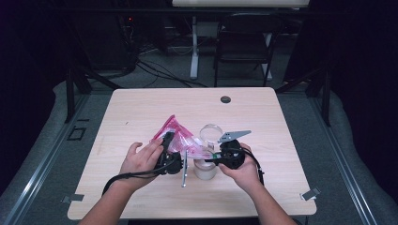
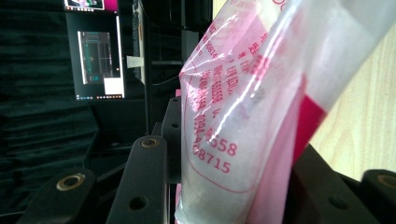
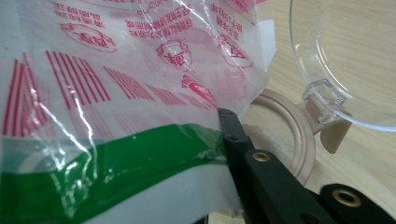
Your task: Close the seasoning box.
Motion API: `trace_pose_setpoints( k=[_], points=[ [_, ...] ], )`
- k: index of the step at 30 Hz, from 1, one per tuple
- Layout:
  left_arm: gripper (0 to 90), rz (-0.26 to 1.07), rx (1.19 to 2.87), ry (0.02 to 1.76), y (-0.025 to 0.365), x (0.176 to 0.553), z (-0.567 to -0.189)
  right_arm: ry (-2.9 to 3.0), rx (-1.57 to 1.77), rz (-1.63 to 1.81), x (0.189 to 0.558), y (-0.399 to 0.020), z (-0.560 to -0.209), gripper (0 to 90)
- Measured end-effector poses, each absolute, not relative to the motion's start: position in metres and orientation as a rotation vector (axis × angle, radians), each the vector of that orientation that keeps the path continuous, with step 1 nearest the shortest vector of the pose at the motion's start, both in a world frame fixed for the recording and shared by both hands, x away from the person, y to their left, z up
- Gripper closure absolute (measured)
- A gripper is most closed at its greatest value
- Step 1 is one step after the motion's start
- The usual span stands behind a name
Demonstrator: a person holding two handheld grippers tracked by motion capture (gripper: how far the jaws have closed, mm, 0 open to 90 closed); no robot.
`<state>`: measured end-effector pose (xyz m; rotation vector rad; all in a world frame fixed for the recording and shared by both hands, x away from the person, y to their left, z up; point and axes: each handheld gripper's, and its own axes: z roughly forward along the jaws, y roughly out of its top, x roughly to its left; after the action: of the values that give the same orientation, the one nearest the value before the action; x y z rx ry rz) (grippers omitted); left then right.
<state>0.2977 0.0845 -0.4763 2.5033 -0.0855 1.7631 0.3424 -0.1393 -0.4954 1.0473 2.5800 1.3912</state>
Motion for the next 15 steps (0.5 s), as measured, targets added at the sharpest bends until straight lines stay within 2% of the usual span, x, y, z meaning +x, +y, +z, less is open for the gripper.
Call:
trace_pose_setpoints(
  k=[15],
  points=[
    [67.3,1.742,2.511,-0.040,0.0882,0.2968,-0.4814,2.573,1.047,1.398,0.3418,-0.1376,-0.4957,90.0]
  ],
)
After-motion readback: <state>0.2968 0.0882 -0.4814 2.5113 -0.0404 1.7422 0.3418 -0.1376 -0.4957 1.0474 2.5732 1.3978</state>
